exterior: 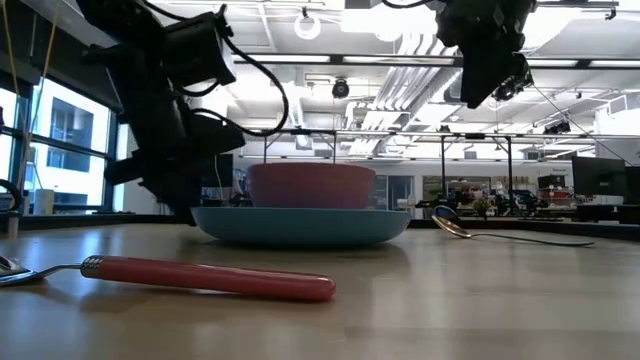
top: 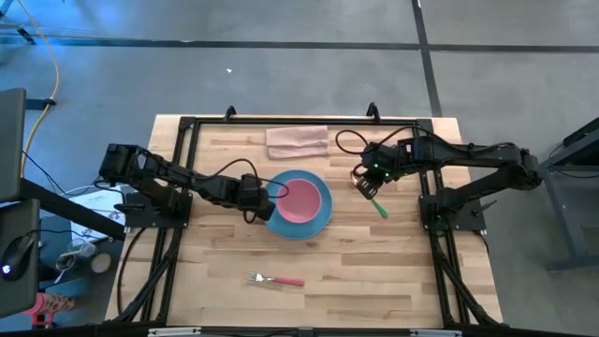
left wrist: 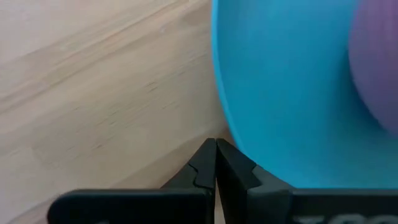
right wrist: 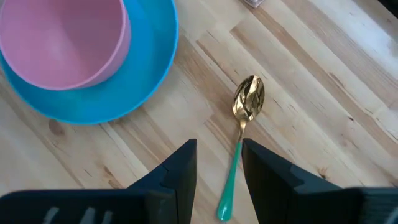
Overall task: Set table place
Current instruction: Adjust the plate
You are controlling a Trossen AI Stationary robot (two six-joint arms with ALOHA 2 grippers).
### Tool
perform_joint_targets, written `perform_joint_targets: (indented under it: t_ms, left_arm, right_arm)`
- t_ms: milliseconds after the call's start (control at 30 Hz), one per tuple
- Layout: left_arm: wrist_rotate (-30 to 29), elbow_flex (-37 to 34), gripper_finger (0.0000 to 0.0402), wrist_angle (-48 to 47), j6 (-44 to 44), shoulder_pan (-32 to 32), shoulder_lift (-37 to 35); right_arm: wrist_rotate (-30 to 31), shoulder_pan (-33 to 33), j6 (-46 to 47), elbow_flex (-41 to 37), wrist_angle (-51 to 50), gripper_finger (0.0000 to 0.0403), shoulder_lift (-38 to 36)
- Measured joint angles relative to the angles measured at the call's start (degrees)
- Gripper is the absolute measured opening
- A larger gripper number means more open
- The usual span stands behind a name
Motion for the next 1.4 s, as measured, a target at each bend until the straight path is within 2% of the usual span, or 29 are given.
perform_joint_targets:
  t_ms: [567,800,1000,1267,1400]
  left_arm:
    - [-0.6,0.0,0.0,6.1,-1.2,0.0,0.0]
    - [0.0,0.0,0.0,4.4,-1.1,0.0,0.4]
    - [2.8,4.0,0.0,-9.9,-0.2,0.0,-3.4]
    - [-0.6,20.3,0.0001,-35.8,5.6,1.6,-11.1]
    - [-4.7,28.7,0.0002,-45.1,9.4,1.9,-12.9]
  right_arm:
    - [-0.1,0.0,-1.1,0.0,-1.3,0.0119,0.0]
    - [-0.4,0.0,-1.5,0.0,-1.8,0.0119,0.0]
    - [-0.4,0.8,-1.3,-2.0,-4.0,0.0119,0.0]
    - [-9.1,-0.4,-1.5,-11.5,3.7,0.0119,0.5]
    - [-10.3,-2.2,-2.0,-14.6,4.4,0.0119,2.1]
